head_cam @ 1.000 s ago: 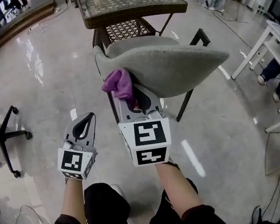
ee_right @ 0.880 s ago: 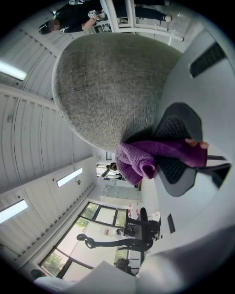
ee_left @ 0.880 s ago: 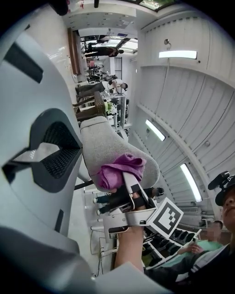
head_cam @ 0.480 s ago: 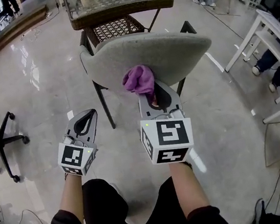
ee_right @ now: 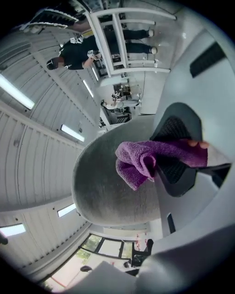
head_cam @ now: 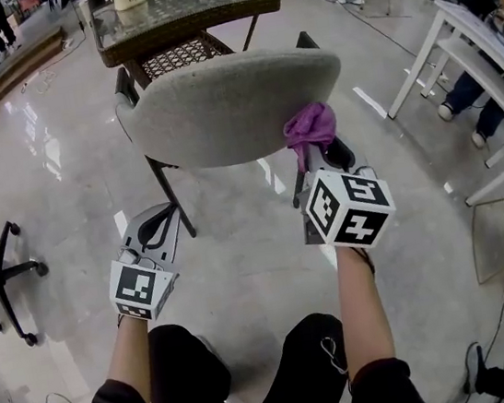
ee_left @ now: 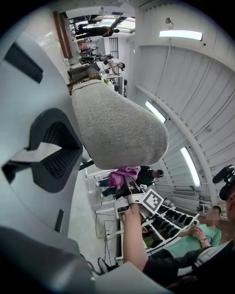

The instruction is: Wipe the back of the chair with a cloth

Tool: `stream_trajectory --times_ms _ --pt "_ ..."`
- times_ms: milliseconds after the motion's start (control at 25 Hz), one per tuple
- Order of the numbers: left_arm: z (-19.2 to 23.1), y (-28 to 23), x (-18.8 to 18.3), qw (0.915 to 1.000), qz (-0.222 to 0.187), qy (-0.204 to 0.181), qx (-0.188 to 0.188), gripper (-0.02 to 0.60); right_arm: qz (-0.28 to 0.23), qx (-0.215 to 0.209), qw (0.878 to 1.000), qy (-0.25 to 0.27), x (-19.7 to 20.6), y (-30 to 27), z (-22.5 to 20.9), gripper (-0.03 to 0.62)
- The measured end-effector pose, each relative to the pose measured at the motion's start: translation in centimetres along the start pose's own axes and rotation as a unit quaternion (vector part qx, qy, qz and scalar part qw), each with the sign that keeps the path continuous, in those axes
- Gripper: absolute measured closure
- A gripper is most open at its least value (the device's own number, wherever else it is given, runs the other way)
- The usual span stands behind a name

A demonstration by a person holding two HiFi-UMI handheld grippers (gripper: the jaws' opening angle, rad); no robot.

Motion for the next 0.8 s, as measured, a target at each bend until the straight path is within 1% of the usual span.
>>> stream_trajectory --times_ms 80,160,240,360,440,640,800 --pt "-0.3 -0.1 0.1 1.0000 0.001 0.000 -0.001 0.572 0.001 0.011 1.000 0.003 0.1 0.1 -1.2 0.504" --pt "-0.2 -0.2 0.2 1.0000 0.002 -0.003 -0.003 0.572 -0.011 0.011 1.000 0.015 0.3 0.8 -1.0 0.503" --pt "0.2 -0.2 0.4 1.0000 0.003 -0.006 -0.006 0.572 -0.027 0.000 0.999 0.038 0.8 2.2 0.5 0.503" --pt "1.2 0.3 0.9 0.9998 0.005 -0.004 -0.017 0.572 -0.045 -0.026 0.995 0.084 1.9 4.1 3.8 0.503" --pt "1.9 0.6 1.2 0.9996 0.005 -0.001 -0.027 0.572 -0.045 -0.048 0.993 0.101 2.8 4.6 6.2 0.503" --pt "3.4 0.9 2.2 0.9989 0.007 0.012 -0.044 0.572 -0.012 -0.119 0.990 0.074 6.4 3.0 12.2 0.503" --pt "4.7 1.7 2.9 0.9980 0.011 0.019 -0.060 0.572 -0.002 -0.165 0.985 0.050 7.3 1.2 16.9 0.503"
Point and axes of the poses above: the fingertips, and each gripper's own axes: y backward along the fingers, z to its left, x out of its underside, the point moved 5 cm from there along y, backward along the fingers, and after that the axes turned 3 degrees about -z, right-handed, at the moved point
